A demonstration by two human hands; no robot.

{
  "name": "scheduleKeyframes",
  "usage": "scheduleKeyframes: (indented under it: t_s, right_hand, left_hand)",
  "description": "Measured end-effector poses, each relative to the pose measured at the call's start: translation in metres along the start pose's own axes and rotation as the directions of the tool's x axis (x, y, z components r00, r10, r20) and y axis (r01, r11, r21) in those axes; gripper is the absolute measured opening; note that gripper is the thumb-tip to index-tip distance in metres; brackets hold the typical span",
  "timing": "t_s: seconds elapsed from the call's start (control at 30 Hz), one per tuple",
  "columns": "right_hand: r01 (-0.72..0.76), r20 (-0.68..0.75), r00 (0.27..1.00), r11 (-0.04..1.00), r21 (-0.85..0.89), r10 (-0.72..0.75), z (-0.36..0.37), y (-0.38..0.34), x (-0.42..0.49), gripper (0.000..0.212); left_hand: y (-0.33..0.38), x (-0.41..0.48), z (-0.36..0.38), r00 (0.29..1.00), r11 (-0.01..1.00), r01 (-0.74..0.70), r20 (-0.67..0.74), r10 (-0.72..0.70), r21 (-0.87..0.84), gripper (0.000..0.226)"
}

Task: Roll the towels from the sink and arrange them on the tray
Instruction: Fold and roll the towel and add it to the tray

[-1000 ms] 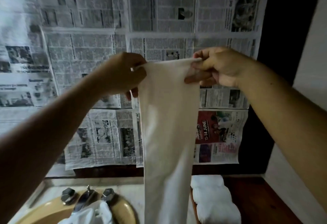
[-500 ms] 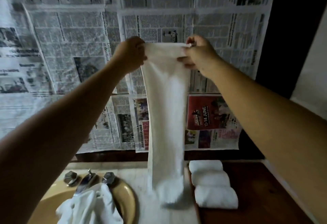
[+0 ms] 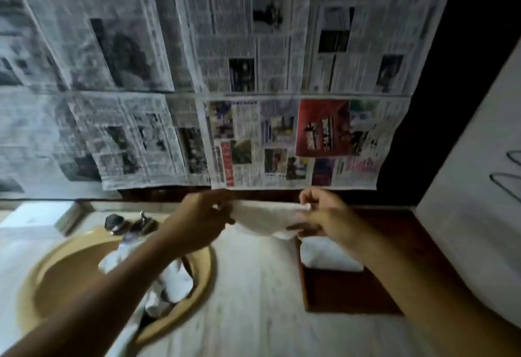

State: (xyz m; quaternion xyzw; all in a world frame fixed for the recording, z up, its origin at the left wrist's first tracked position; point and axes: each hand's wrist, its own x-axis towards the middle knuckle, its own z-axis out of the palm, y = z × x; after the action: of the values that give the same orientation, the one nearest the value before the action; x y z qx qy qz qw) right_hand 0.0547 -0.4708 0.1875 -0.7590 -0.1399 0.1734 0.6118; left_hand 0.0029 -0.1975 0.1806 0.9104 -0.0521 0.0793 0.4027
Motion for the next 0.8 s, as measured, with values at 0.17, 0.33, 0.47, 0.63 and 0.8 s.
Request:
scheduleKeyframes:
  t_s: [0.17, 0.33, 0.47, 0.63, 0.8]
  right_hand:
    - [-0.225, 0.091, 0.967, 0.964, -0.139, 0.239, 0.045, 0.174, -0.053, 0.032]
    - [-0.172, -0.097, 0.985, 0.9, -0.401, 0.145, 0.092, 0.28, -0.133, 0.041]
    - [-0.106, -0.164, 0.986, 0.874, -0.474, 0.031, 0.118, 0.309, -0.18, 0.034]
    - [-0.239, -0.214, 0.964, 0.86, -0.451, 0.156, 0.133, 0.321, -0.204, 0.028]
    - [-0.351, -0.229, 0.933, 0.837, -0.419, 0.277, 0.13, 0.319, -0.198, 0.028]
  left_hand:
    - [-0.084, -0.103, 0.098, 0.94, 0.98, 0.198, 0.283, -0.193, 0.011, 0.021]
    - [-0.132, -0.196, 0.153, 0.867, 0.965, 0.26, 0.45, -0.217, -0.035, 0.024]
    - [-0.158, -0.233, 0.17, 0.841, 0.976, 0.217, 0.51, -0.18, -0.013, 0.018]
    - [-0.174, -0.262, 0.182, 0.822, 0.974, 0.223, 0.531, -0.207, 0.035, 0.027]
    - [-0.172, -0.268, 0.185, 0.838, 0.941, 0.337, 0.466, -0.285, -0.032, 0.022]
